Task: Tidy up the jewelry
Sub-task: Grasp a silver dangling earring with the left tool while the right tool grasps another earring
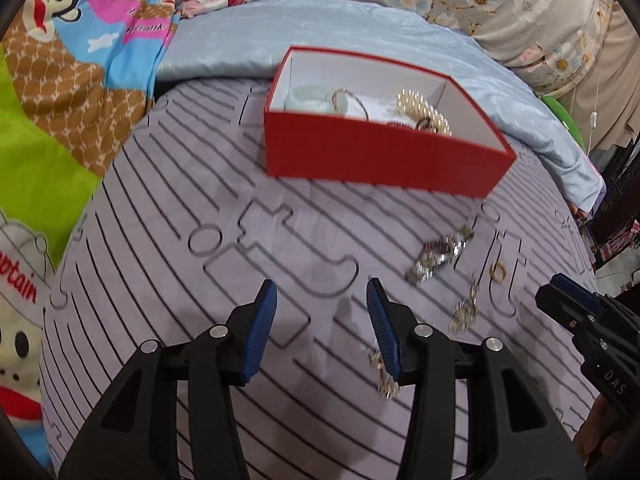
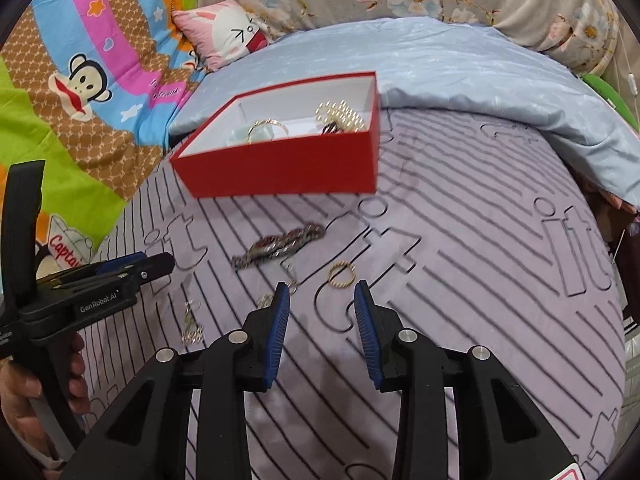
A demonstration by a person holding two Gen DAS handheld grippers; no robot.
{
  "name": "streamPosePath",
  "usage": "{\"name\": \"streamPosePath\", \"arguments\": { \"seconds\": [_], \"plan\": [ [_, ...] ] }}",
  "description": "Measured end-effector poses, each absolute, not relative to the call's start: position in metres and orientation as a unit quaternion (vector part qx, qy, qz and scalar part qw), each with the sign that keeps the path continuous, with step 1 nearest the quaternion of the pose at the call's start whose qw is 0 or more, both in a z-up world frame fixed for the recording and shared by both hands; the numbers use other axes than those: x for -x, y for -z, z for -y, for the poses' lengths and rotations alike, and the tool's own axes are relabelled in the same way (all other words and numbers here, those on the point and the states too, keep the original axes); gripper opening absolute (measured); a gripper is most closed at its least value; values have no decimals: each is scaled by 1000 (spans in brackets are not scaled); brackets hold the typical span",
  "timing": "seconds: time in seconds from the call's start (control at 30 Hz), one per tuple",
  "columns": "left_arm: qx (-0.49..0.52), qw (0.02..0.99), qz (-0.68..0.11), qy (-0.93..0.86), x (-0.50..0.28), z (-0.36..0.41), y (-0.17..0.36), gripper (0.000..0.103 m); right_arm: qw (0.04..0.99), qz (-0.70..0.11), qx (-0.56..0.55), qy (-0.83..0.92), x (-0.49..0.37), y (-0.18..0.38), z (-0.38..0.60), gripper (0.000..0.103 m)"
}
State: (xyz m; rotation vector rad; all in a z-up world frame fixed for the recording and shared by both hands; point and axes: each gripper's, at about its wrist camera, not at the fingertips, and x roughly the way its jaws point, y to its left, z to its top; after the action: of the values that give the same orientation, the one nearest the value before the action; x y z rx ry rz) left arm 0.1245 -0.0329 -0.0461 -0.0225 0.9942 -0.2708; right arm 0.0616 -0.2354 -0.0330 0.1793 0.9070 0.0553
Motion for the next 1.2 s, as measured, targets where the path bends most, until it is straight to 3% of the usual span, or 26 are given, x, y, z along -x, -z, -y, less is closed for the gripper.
{"name": "streamPosePath", "arguments": {
  "seconds": [0.63,0.73,0.97,1.2],
  "plan": [
    [5,858,-497,131,-93,19,64,45,885,-458,-67,-47,-107,63,207,33],
    [5,857,-496,138,-91,21,62,46,883,-462,-64,-51,-106,66,205,30],
    [0,856,-493,157,-85,33,59,51,881,-466,-56,-54,-105,69,203,7],
    [-5,852,-494,173,-81,45,60,50,881,-465,-66,-53,-99,67,207,0]
  ]
}}
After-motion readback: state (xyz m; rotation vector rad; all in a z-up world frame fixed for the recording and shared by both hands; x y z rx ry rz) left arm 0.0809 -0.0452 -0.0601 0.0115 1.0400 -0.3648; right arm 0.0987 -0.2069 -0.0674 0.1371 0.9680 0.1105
